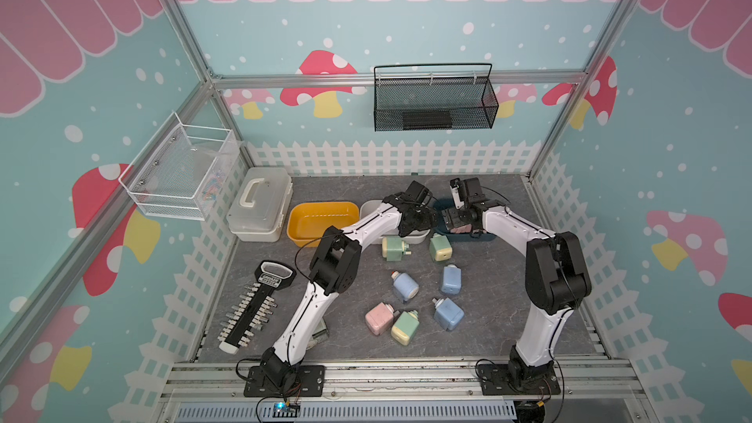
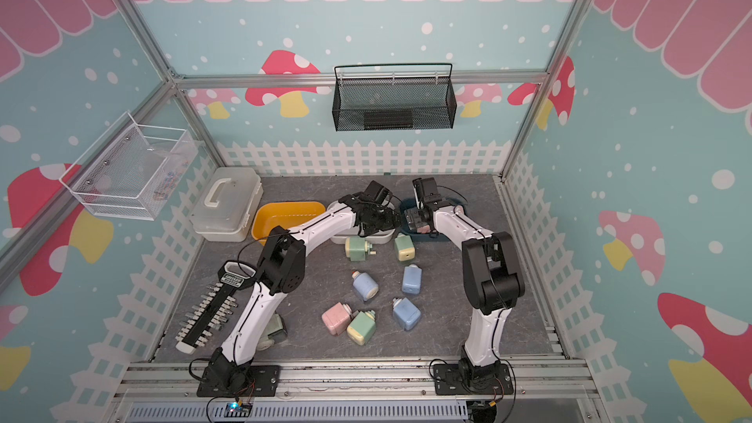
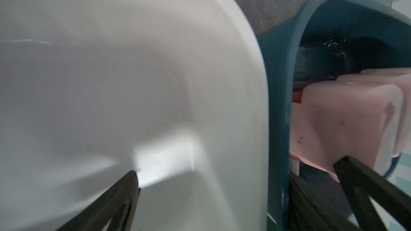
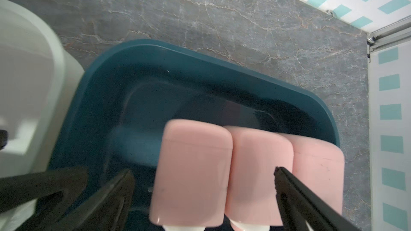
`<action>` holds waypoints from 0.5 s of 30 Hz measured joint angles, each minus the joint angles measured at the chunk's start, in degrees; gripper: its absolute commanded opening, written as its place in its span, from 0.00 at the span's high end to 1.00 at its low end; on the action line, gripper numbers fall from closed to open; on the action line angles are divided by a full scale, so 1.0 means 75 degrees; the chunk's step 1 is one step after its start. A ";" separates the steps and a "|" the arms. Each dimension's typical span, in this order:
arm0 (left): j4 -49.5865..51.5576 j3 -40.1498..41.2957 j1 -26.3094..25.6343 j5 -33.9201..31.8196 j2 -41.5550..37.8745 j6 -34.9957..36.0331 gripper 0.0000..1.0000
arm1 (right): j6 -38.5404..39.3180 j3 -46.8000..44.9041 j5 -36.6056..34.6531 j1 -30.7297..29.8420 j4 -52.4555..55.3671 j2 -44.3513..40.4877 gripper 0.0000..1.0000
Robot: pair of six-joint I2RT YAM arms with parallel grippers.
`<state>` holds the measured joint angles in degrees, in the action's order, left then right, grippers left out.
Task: Place the pencil sharpeners by color into the storage box
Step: Place the pencil sharpener in the storage box.
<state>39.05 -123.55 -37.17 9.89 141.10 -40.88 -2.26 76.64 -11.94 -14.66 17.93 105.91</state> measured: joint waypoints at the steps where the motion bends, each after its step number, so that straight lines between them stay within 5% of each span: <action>1: 0.0009 0.0052 -0.0006 0.0000 -0.0076 0.0029 0.01 | 0.0023 -0.0079 0.0067 0.0000 -0.0052 -0.0125 0.01; 10: 0.0009 0.0624 -0.0108 0.0041 -0.1195 0.0172 0.01 | 0.0382 -0.1288 0.1005 0.0000 -0.1067 -0.1559 0.01; 15: -0.0085 0.1504 -0.0117 -0.0009 -0.2055 0.0166 0.01 | 0.1265 -0.2987 0.2646 0.0029 -0.2789 -0.2649 0.01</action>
<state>38.41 -112.27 -38.04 9.82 125.69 -39.64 7.22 54.24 7.90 -14.44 -2.98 86.04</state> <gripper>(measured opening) 0.990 0.986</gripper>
